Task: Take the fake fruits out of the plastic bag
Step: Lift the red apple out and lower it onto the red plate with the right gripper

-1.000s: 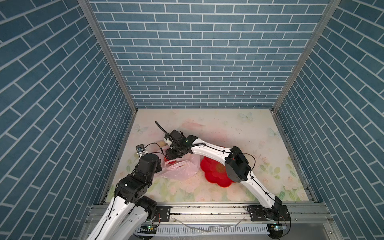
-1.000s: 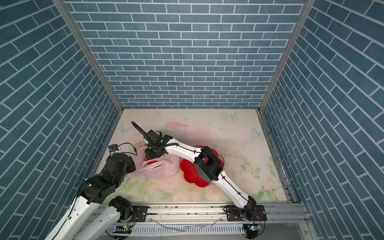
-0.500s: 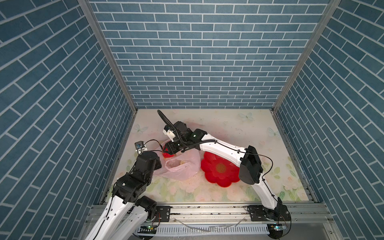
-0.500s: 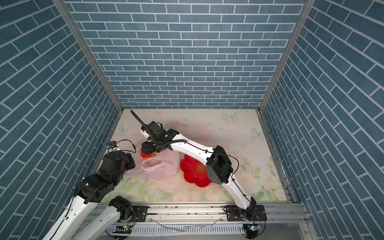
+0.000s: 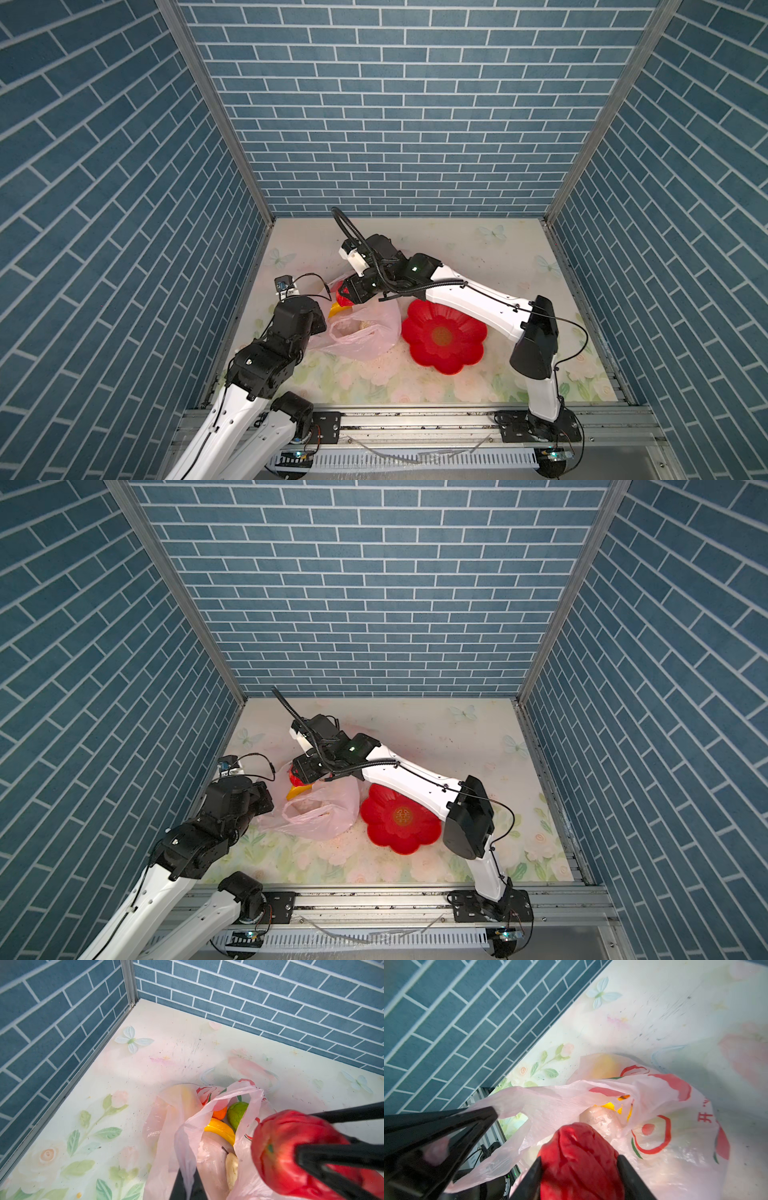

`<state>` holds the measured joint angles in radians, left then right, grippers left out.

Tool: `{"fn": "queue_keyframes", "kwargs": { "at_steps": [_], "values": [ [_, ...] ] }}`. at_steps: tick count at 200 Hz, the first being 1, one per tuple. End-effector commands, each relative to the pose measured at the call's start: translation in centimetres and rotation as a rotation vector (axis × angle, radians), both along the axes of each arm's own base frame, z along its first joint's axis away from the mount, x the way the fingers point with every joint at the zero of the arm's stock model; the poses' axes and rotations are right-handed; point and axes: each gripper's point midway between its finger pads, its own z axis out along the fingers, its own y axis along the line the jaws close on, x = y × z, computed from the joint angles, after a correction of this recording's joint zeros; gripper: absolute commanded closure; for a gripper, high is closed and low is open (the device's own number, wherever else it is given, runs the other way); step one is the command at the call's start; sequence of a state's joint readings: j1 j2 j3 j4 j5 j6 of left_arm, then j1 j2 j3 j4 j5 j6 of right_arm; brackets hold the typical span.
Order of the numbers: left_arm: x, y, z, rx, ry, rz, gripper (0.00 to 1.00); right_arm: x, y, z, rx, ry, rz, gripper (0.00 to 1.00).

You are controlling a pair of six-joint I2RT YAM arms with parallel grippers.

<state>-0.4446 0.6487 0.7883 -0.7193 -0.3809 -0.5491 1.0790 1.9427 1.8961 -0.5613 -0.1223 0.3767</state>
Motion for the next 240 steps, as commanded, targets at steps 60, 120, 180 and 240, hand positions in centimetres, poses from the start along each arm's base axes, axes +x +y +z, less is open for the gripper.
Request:
{"fn": "queue_keyframes", "kwargs": {
  "at_steps": [60,120,180,240],
  "values": [
    [1.1,-1.6,1.7,0.033,0.016,-0.103,0.93,3.3,-14.1,-6.1,-0.183,-0.019,-0.336,0.81],
    [1.6,-2.9,2.2,0.072,0.046,-0.191,0.93,2.6,-20.3,-13.0,-0.249,0.075,-0.512,0.81],
    [2.1,-3.0,2.6,0.130,0.045,-0.229,0.93,1.5,-21.2,-16.9,-0.280,0.142,-0.536,0.75],
    [2.2,-3.0,2.4,0.147,0.054,-0.229,0.93,0.9,-21.1,-19.1,-0.294,0.195,-0.538,0.62]
  ]
}}
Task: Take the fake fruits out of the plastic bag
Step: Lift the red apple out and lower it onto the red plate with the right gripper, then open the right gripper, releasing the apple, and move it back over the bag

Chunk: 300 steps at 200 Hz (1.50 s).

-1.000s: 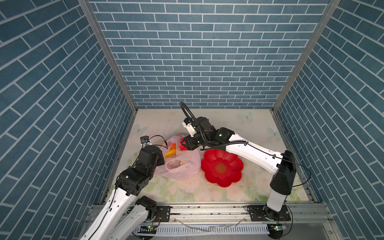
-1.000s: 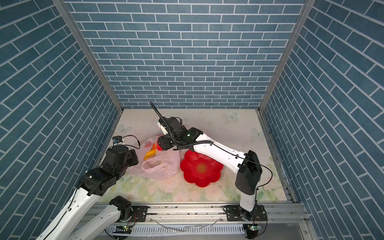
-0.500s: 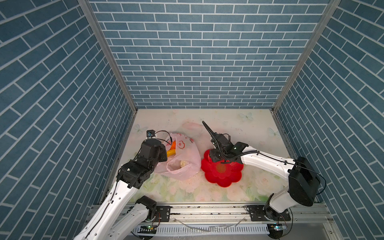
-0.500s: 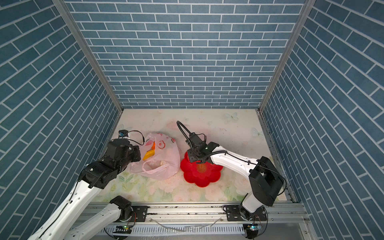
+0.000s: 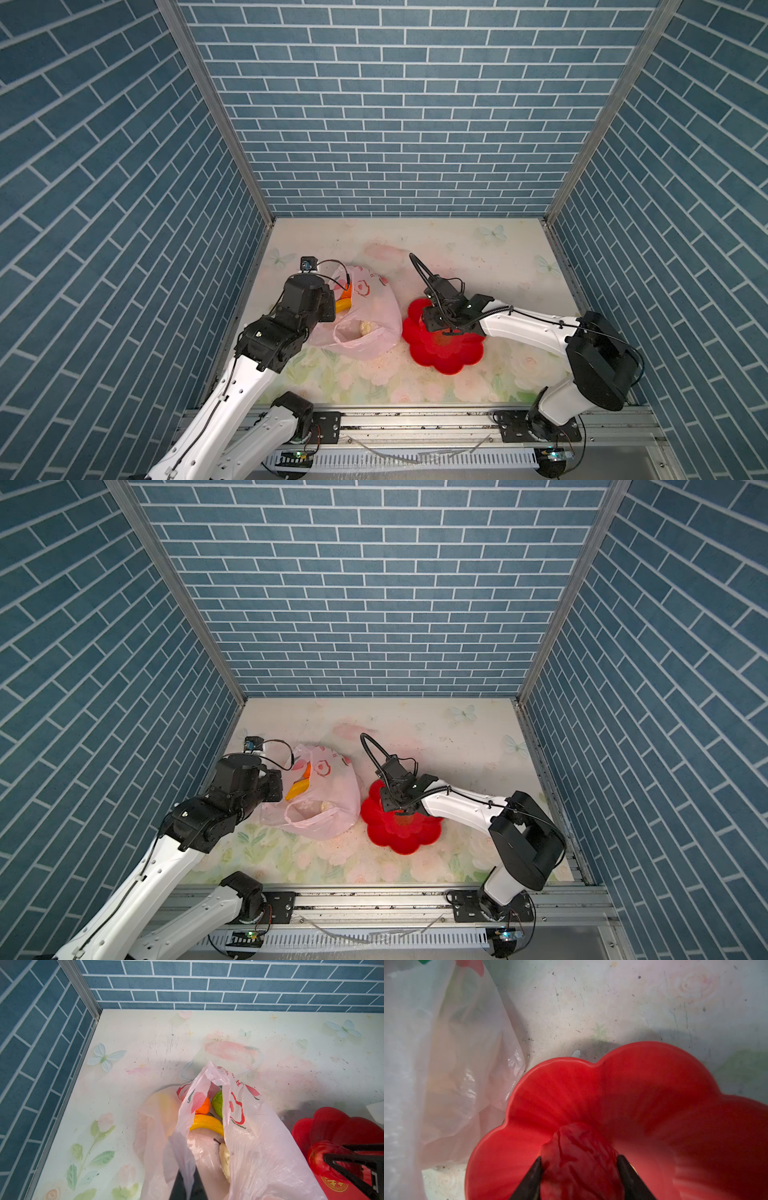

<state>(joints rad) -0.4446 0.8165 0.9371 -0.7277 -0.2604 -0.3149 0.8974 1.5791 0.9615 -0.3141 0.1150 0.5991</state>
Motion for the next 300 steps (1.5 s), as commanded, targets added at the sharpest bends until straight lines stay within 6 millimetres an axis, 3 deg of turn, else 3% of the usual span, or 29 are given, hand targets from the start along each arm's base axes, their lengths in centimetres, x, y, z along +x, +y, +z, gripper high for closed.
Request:
{"fn": "queue_keyframes", "kwargs": {
  "at_steps": [1,73,122,146,185,208,236,262,300],
  "values": [
    [0.0,0.2,0.5,0.011,-0.006,0.000,0.93,-0.4,-0.4,-1.7,0.003,0.042,-0.041,0.62],
    [-0.1,0.3,0.4,0.003,-0.008,0.009,0.93,-1.1,-1.2,-3.2,-0.012,0.076,-0.073,0.40],
    [-0.4,0.5,0.1,-0.009,-0.013,0.018,0.93,-0.9,-1.5,-2.4,-0.027,0.065,-0.089,0.29],
    [-0.7,0.7,0.2,-0.012,-0.020,0.021,0.93,-0.7,-1.3,-0.7,-0.016,0.049,-0.086,0.27],
    [-1.4,1.3,0.0,-0.014,-0.014,0.049,0.93,-0.5,-0.5,4.6,0.019,0.001,-0.047,0.27],
    [-2.0,2.1,-0.5,-0.018,0.009,0.094,0.93,-0.6,0.5,7.8,0.015,-0.043,-0.002,0.33],
    [-2.8,2.7,-1.2,-0.038,0.015,0.130,0.93,-0.6,2.9,10.8,0.013,-0.087,0.058,0.36],
    [-3.3,2.7,-1.6,-0.065,0.009,0.133,0.93,-0.6,4.2,10.8,0.010,-0.079,0.075,0.41],
    [-3.8,3.0,-1.8,-0.065,0.018,0.141,0.93,-1.5,10.9,15.5,0.127,-0.140,0.229,0.56]
  ]
}}
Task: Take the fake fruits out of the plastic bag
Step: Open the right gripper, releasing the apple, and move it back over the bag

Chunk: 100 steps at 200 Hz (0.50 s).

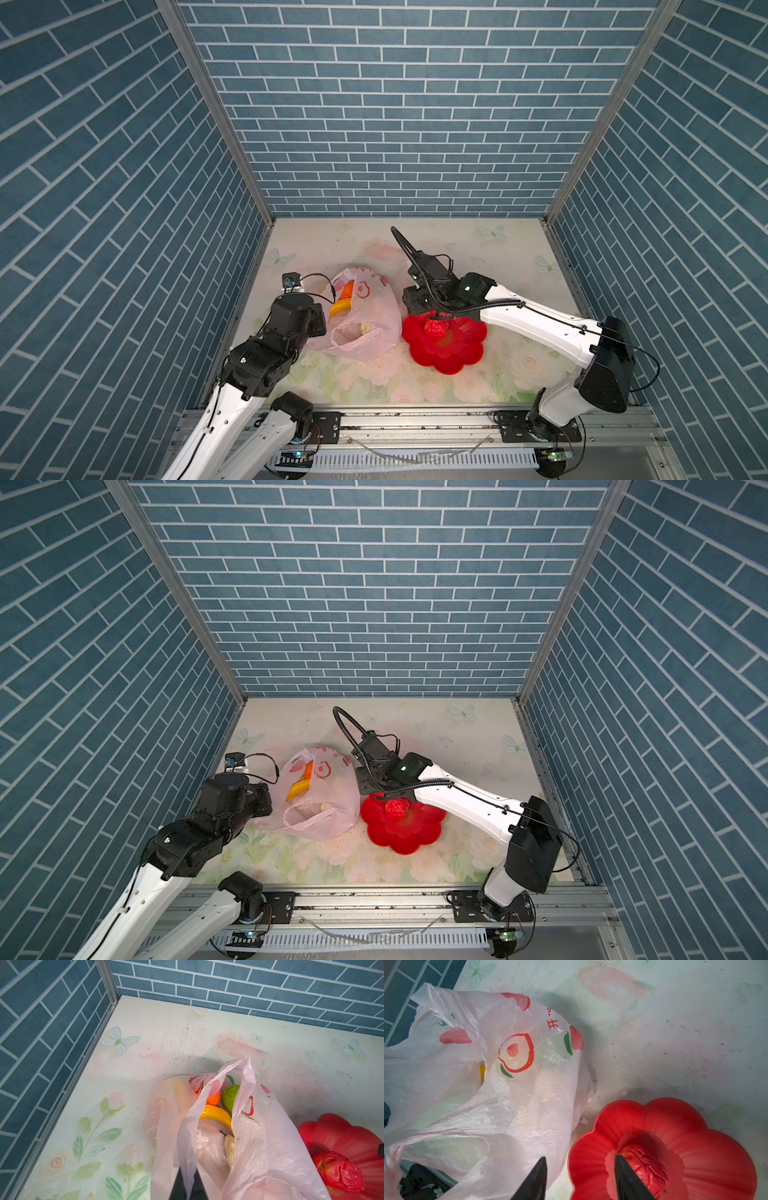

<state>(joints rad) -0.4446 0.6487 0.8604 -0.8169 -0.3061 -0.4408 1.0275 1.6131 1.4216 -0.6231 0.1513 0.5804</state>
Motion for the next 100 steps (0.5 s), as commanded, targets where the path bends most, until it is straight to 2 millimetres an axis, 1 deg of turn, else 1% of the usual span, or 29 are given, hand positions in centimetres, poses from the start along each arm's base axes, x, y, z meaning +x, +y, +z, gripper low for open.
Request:
{"fn": "queue_keyframes", "kwargs": {
  "at_steps": [1,14,16,20,26,29,30,45,52,59,81,100],
  "values": [
    [-0.5,0.6,-0.9,0.008,0.032,0.031,0.93,-0.6,4.1,3.6,0.060,-0.044,0.110,0.57],
    [-0.6,0.8,-1.1,0.007,0.040,0.045,0.93,-1.0,6.9,5.1,0.110,-0.046,0.166,0.60],
    [-0.7,0.9,-1.2,0.007,0.042,0.049,0.93,-1.0,7.2,5.0,0.110,-0.041,0.172,0.60],
    [-0.7,0.9,-1.3,0.005,0.045,0.056,0.93,-1.1,8.1,5.4,0.126,-0.037,0.188,0.62],
    [-0.7,1.0,-1.5,0.002,0.048,0.066,0.93,-1.2,9.3,5.5,0.145,-0.022,0.209,0.62],
    [-0.9,1.2,-1.1,-0.011,0.025,0.072,0.93,-1.4,9.9,5.4,0.151,-0.010,0.222,0.63],
    [-1.0,1.3,-1.1,-0.014,0.023,0.075,0.93,-1.5,10.1,5.6,0.159,-0.009,0.227,0.63],
    [-1.0,1.7,-1.3,-0.029,0.004,0.111,0.93,-2.1,12.8,4.9,0.186,0.038,0.283,0.67],
    [-0.9,1.8,-1.5,-0.034,-0.003,0.124,0.93,-2.1,13.7,4.0,0.178,0.054,0.292,0.68],
    [-0.8,1.9,-1.4,-0.043,-0.015,0.133,0.93,-2.8,14.8,3.3,0.190,0.094,0.326,0.68],
    [-0.4,1.6,-1.3,-0.069,-0.034,0.137,0.94,-3.5,17.1,0.5,0.183,0.172,0.367,0.71],
    [-0.3,1.3,-1.6,-0.080,-0.026,0.131,0.94,-3.8,18.6,-0.9,0.183,0.209,0.397,0.72]
  ]
}}
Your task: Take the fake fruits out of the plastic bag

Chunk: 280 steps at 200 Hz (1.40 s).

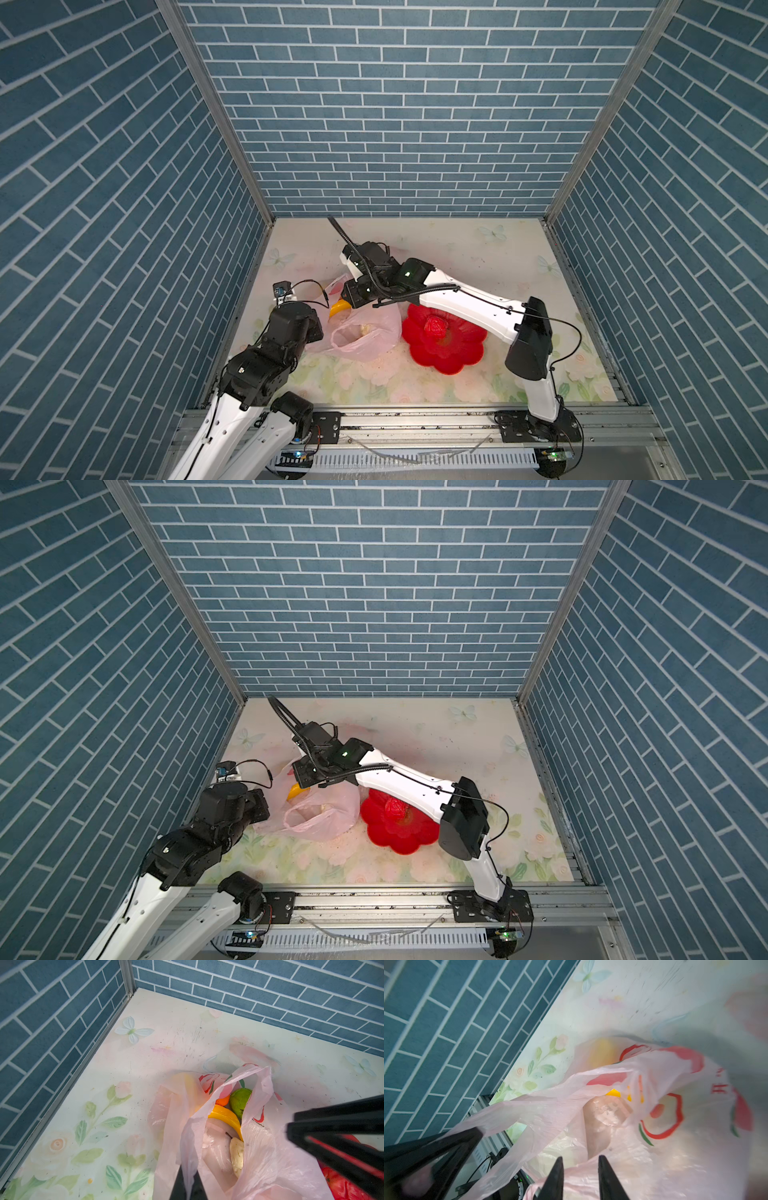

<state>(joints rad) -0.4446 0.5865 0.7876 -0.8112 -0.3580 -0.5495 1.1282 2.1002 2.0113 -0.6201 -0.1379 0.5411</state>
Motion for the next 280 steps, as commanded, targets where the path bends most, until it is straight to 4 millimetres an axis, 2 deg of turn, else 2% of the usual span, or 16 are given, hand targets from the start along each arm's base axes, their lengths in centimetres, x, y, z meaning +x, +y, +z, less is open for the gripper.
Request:
{"fn": "queue_keyframes", "kwargs": {
  "at_steps": [1,3,5,9,45,90,127,156,185,237,280],
  "values": [
    [0.4,0.0,-0.2,-0.024,-0.014,0.026,0.94,-1.7,1.7,-1.5,-0.007,0.080,0.089,0.72],
    [0.4,0.0,-0.2,-0.025,-0.013,0.025,0.94,-1.8,1.8,-1.3,-0.004,0.081,0.092,0.72],
    [0.4,0.0,-0.3,-0.024,-0.010,0.025,0.94,-1.8,2.0,-2.4,-0.020,0.091,0.095,0.72],
    [0.4,0.0,-0.4,-0.027,-0.008,0.025,0.94,-1.7,2.3,-3.1,-0.028,0.101,0.098,0.72],
    [0.2,0.0,-1.3,-0.032,0.002,0.027,0.94,-1.5,3.1,-6.0,-0.072,0.142,0.104,0.72],
    [-0.1,0.2,-0.6,-0.055,-0.041,0.034,0.94,-0.4,3.1,-9.1,-0.124,0.166,0.071,0.71],
    [-0.3,0.1,-0.4,-0.067,-0.046,0.023,0.94,1.3,1.9,-10.9,-0.218,0.120,-0.002,0.66],
    [-0.5,-0.1,-0.3,-0.091,-0.059,0.016,0.94,3.6,-0.6,-12.4,-0.335,0.046,-0.133,0.63],
    [-0.5,-0.3,-0.1,-0.101,-0.071,0.005,0.94,5.3,-2.3,-11.9,-0.382,-0.033,-0.230,0.63],
    [-0.2,-1.2,-0.2,-0.129,-0.073,-0.035,0.94,8.1,-5.9,-8.7,-0.471,-0.208,-0.360,0.62],
    [-0.3,-1.5,-0.3,-0.138,-0.071,-0.046,0.94,9.4,-7.1,-9.1,-0.492,-0.209,-0.379,0.60]
  ]
}}
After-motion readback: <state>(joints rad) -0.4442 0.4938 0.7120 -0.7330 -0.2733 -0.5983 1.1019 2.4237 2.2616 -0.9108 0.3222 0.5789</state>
